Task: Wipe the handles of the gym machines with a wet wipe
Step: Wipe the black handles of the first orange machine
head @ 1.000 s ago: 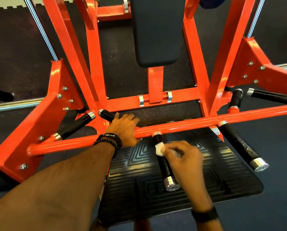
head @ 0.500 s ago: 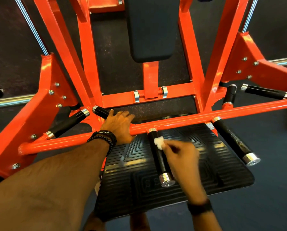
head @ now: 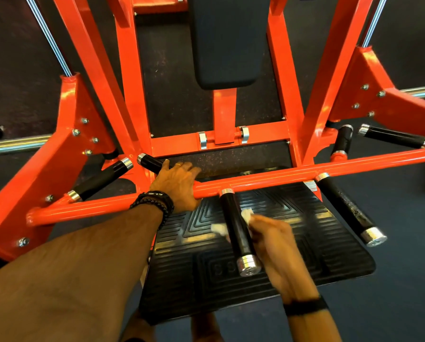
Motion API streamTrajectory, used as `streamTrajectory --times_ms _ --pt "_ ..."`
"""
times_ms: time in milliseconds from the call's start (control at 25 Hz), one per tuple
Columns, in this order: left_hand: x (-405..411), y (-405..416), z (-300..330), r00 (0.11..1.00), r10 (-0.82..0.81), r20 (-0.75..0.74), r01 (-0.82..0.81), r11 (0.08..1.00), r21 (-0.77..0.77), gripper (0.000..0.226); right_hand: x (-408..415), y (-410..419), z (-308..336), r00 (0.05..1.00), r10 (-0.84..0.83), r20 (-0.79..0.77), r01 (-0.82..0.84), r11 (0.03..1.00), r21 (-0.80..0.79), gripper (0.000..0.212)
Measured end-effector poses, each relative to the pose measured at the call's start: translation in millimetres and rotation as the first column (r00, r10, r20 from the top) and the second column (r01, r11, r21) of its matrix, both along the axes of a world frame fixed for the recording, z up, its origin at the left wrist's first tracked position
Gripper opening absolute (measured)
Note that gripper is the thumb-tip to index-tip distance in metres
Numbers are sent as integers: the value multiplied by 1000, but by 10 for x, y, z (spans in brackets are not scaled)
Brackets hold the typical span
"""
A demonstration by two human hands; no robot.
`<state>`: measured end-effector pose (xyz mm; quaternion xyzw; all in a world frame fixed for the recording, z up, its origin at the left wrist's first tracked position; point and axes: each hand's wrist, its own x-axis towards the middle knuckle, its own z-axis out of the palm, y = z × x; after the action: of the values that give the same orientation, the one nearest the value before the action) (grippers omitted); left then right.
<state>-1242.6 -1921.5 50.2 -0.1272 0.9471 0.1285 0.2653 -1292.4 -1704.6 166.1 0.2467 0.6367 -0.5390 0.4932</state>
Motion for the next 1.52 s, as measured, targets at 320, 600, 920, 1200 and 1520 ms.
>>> streamTrajectory --times_ms 320,600,920,1200,1520 --pt "-11 1 35 1000 2 26 -2 1000 10 78 203 210 42 854 -226 468 329 933 -150 42" --pt "-12 -4 49 1000 10 0 -10 1000 15 76 -123 -235 -368 789 -303 535 473 855 -214 68" --pt "-3 5 43 1000 6 0 -6 1000 16 73 227 305 -44 767 -222 602 425 878 -218 69" --pt "-1 -5 39 1000 0 18 0 1000 14 73 -56 -218 -394 870 -262 419 362 915 -178 58" --pt "-24 -8 56 999 -9 38 8 1000 11 70 159 -170 -52 551 636 -541 -513 769 382 26"
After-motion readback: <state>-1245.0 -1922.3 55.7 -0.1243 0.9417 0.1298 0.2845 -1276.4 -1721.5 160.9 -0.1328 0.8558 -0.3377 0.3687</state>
